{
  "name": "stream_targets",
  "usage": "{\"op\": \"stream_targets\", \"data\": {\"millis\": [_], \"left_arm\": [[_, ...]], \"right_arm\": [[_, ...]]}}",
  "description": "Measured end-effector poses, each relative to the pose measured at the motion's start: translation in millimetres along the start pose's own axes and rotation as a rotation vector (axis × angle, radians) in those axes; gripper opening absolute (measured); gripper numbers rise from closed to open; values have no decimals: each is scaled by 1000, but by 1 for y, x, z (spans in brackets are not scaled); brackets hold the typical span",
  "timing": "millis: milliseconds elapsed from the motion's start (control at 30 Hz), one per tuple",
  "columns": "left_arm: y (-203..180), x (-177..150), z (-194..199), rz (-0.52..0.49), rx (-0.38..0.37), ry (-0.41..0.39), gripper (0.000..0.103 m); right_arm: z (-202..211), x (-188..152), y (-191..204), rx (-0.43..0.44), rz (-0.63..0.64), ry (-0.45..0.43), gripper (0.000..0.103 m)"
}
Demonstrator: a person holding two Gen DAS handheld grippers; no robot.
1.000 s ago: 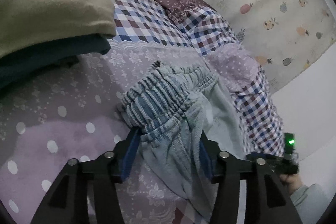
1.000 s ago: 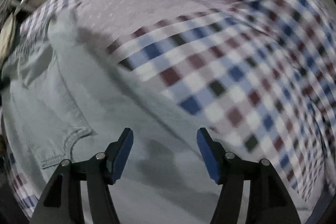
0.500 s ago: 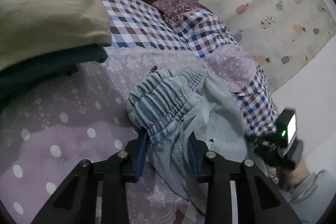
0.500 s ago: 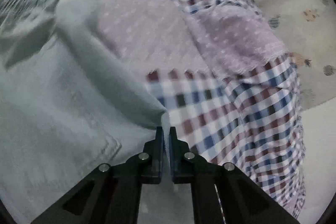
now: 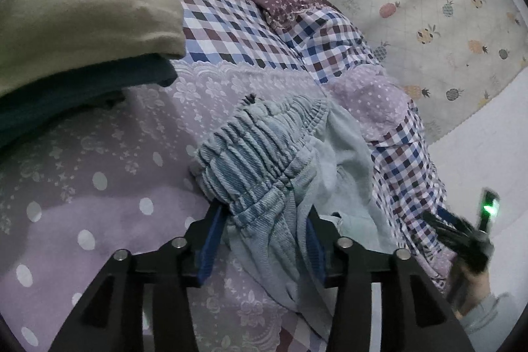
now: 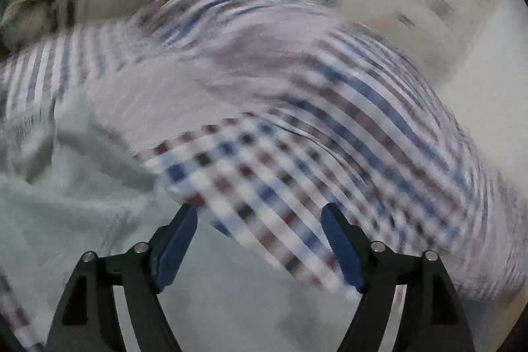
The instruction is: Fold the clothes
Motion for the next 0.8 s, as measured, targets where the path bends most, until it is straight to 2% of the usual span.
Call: {"op": "stream_targets", "data": {"millis": [133,233,367,500,567,633,800], "left_arm": [[-3,-3,2,-5,-5,25,65],[-5,-7,5,0,-16,45,72],[-7,-14,10,21,-1,61,74],[-8,-25,14,53,17,103,75],[-9,-33,16,65,32,131,75],[-14,-38,11,49,33,153,75],[-25,-51,0,8,35,209,75]], "right_arm": [[47,-91,-83,-20,-336,-8,83],[84,-185,-121,-41,-589,-5,83],[112,-298,-144,-54,-876,3,83],[122,-408,-140,16,-1217,-49,84],[115,-445,-133,65,-1342,-78,84],[109,-469,-126,103,-1412,-120,84],[75,-481,-131,93,-1414,-149,85]]}}
Point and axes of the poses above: each gripper's, at about its wrist camera, not at the fingertips, and z roughly against the way its jaws point, y to its left, x to its top, the point moved 2 cm from there along -z, roughly the way its jaws point, and after that the axes turned 13 degrees about z, right-handed, at the moved point
